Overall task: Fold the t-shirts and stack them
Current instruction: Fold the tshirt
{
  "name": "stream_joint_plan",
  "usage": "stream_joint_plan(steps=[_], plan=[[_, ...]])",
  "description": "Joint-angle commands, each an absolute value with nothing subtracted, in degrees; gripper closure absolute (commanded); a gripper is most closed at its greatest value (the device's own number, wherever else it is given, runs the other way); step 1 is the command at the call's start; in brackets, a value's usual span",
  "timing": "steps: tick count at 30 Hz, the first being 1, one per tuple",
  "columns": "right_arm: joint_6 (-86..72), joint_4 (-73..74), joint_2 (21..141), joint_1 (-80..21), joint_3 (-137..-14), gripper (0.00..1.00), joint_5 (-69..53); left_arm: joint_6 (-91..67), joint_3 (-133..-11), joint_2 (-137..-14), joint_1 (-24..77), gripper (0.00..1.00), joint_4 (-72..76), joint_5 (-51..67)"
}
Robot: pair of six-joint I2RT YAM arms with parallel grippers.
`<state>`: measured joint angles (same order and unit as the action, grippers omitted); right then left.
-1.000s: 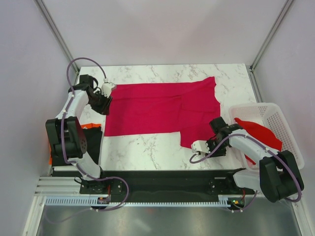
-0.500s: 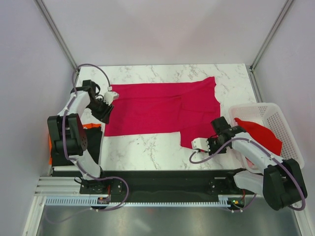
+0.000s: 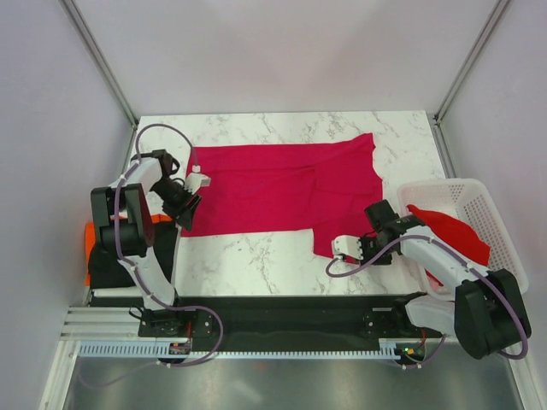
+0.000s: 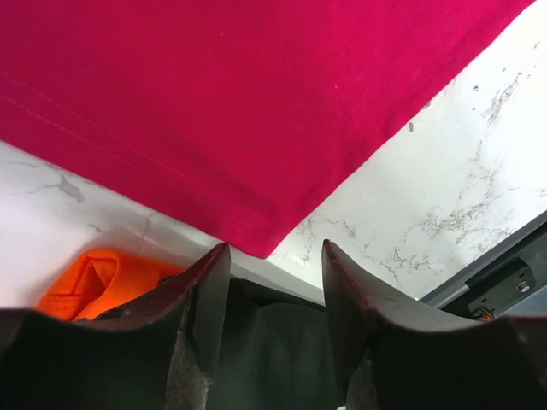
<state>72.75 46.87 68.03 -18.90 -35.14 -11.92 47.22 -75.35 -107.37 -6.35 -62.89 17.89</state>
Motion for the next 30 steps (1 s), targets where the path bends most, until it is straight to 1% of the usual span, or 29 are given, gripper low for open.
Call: stream_joint_plan(steps=[1,11,13,15,18,20,21,22,23,27,30], plan=[[72.2,45.7,69.2,-18.9,-38.3,1.00,-12.5,48.4,-76.6,-109.7,-6.3,0.45,-63.6,16.3],[71.7,45.0,70.3,-18.8,-38.8,1.00,-12.7,46.1,-75.0,-113.0,-6.3,0.43,-59.7,11.4],[71.8,44.9,70.2,-18.8,-38.7,1.00,-12.6,46.1,-74.2,-113.3,-6.3,0.46,-59.5,10.9],[71.8,44.6,70.2,-18.8,-38.5,1.00,-12.4,46.1,-73.8,-113.2,-6.2,0.53,-59.7,10.7],[70.8,43.9,70.3,-18.9,-37.9,1.00,-12.2,46.2,-72.4,-112.2,-6.3,0.60,-60.2,11.0],[69.4,43.1,70.5,-18.9,-37.7,1.00,-12.2,46.2,-72.1,-111.7,-6.2,0.60,-60.5,11.4],[68.8,42.8,70.6,-18.9,-37.6,1.00,-12.2,46.2,-72.0,-111.4,-6.2,0.63,-60.7,11.5],[68.2,42.4,70.8,-18.9,-37.5,1.00,-12.1,46.2,-72.0,-111.4,-6.2,0.63,-61.0,11.5],[66.9,41.8,70.8,-18.8,-37.5,1.00,-12.0,46.1,-72.2,-111.4,-6.0,0.63,-61.5,11.6],[63.6,40.3,70.9,-18.9,-37.6,1.00,-12.0,46.1,-71.9,-111.2,-5.6,0.55,-63.2,11.7],[62.6,39.8,70.8,-18.9,-37.4,1.00,-12.0,46.4,-71.1,-110.6,-4.8,0.52,-63.8,11.3]])
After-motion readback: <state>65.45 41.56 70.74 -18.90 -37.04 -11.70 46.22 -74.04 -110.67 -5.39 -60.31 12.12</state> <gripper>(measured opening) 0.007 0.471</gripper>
